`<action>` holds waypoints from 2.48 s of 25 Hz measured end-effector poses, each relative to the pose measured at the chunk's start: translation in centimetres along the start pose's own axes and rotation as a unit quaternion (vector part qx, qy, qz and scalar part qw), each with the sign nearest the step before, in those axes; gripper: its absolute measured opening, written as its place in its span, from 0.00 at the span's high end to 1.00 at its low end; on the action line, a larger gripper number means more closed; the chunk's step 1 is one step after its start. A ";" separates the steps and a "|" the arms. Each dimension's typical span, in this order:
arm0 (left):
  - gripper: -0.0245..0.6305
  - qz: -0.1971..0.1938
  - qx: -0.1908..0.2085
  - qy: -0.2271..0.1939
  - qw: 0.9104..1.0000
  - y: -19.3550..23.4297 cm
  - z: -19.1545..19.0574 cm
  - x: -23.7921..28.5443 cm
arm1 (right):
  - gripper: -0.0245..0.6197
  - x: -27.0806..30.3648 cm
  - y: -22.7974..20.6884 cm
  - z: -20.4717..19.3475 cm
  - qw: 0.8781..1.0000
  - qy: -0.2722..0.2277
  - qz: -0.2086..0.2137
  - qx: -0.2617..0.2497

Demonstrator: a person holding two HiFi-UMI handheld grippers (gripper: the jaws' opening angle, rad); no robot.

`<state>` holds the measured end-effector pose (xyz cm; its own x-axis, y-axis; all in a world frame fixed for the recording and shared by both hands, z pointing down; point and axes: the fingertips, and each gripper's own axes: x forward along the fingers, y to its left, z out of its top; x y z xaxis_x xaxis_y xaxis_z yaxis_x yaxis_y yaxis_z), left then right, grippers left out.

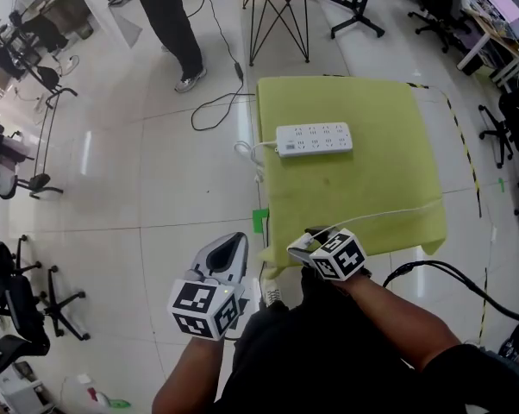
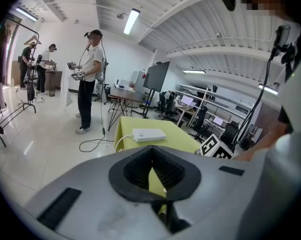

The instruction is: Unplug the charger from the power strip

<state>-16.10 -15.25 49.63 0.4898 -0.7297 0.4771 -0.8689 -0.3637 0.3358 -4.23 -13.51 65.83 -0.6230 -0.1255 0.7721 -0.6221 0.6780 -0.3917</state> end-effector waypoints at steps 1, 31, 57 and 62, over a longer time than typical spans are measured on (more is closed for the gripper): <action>0.95 -0.001 0.001 -0.001 1.000 0.0 0.0 -0.2 | 0.53 0.2 0.0 -0.2 1.000 0.004 -0.001 0.002; 0.95 -0.013 0.023 -0.028 0.999 -0.7 2.0 -2.9 | 0.44 -2.9 -4.1 4.2 0.981 -0.127 -0.075 0.125; 0.95 -0.075 0.074 -0.057 0.993 -15.5 -1.2 -5.4 | 0.96 -28.9 12.5 -7.7 0.933 -0.354 -0.061 0.036; 0.95 -0.060 0.073 -0.063 0.994 -19.4 -3.6 -8.3 | 0.96 -31.5 14.9 -12.3 0.934 -0.353 -0.057 0.028</action>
<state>-3.06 -0.12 42.09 0.5856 -0.7395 0.3320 -0.8104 -0.5261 0.2578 11.96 9.47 41.80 -0.6962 -0.6536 0.2968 -0.7149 0.5941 -0.3687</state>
